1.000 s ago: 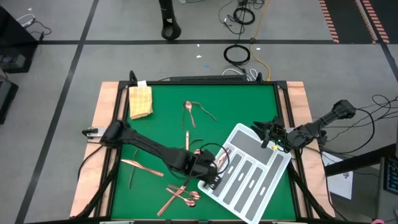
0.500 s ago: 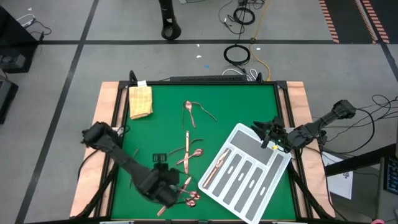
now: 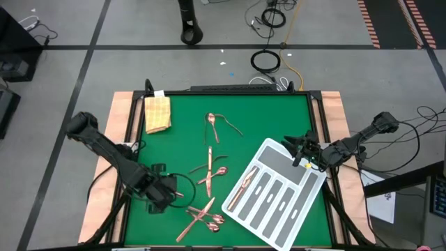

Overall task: Sort silverware
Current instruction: Put the gold table knife into the white cutlery tray

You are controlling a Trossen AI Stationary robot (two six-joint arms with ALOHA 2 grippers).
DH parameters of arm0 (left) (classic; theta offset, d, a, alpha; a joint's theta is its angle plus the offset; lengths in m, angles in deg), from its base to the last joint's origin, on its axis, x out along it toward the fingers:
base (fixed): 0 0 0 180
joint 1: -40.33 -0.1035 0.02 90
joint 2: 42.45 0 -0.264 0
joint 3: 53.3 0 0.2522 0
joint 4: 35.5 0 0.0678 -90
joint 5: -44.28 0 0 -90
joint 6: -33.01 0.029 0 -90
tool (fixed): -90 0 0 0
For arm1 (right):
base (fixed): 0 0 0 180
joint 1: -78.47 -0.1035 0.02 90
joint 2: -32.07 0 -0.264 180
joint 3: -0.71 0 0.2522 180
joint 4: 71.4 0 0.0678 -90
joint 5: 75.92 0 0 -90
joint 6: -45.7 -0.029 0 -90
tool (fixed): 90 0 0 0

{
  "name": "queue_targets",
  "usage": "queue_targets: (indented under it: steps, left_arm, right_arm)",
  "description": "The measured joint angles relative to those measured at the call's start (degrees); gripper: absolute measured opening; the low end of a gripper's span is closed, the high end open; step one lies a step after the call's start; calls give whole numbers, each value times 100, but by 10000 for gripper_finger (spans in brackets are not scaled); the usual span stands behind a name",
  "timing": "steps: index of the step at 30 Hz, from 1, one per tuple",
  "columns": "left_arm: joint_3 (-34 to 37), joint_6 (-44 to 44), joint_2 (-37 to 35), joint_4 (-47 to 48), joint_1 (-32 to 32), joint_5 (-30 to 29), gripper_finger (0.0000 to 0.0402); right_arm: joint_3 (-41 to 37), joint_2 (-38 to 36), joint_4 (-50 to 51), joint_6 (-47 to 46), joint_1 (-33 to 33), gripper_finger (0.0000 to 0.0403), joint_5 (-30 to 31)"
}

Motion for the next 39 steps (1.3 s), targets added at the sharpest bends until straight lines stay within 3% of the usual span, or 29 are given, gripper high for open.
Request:
queue_targets:
  steps: [9, 16, 26, 33, 36, 39]
  left_arm:
    - [909, 385, 28, -370, -287, 213, 132]
    - [1233, 1083, 29, -769, -495, 718, 132]
    - [1751, 1547, 27, -1187, -519, 733, 132]
    - [2337, 1682, -8, -2065, -523, 755, 131]
    - [2445, 1656, -18, -2102, -526, 757, 109]
    - [2451, 1753, -18, -2042, -534, 771, 45]
  right_arm:
    - [0, 0, 4, 130, 3, 153, 36]
    - [0, 0, 4, 146, 25, 153, 36]
    - [0, 0, 2, 242, 204, 153, 34]
    - [0, 0, 2, 100, 300, 153, 31]
    - [0, 0, 2, 87, 318, 153, 30]
    - [0, 0, 0, 85, 318, 153, 30]
